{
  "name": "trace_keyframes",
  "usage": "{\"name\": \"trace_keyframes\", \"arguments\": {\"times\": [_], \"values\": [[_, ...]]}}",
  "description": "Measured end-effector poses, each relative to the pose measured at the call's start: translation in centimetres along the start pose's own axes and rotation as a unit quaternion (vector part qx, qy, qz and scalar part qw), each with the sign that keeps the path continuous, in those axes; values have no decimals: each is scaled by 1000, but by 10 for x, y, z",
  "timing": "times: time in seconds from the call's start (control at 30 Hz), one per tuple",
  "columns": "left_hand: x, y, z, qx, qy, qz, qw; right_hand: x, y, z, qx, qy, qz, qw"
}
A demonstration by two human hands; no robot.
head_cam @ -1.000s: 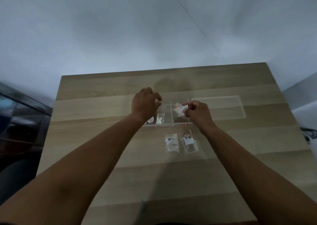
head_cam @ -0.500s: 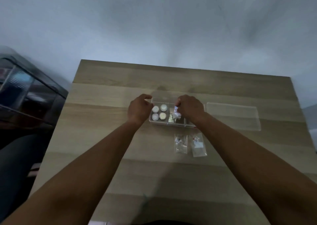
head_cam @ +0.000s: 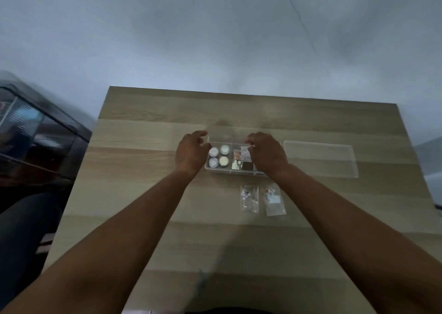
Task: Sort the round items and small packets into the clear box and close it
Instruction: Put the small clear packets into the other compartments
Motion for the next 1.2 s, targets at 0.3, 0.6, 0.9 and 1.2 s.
{"name": "trace_keyframes", "arguments": {"times": [0.3, 0.6, 0.9, 1.2], "values": [[-43, 53, 7, -26, 61, -86, 994, -44, 52, 47, -137, -148, -124, 972], [-13, 121, -46, 93, -44, -48, 994, -97, 120, 17, -67, -162, -269, 947], [-16, 135, -73, 146, -143, -5, 979, -100, 140, -18, -15, -51, -280, 958], [-16, 133, -75, 177, -166, -14, 970, -101, 143, -20, -6, -79, -296, 952]]}}
Point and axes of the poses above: each hand's wrist, its own y-axis away from the middle knuckle, its own z-axis out of the back of the hand, x = y × z, the point moved 8 cm from there along -y, towards the middle knuckle, and after that the axes turned 10 degrees about -x, right-handed, at the moved point
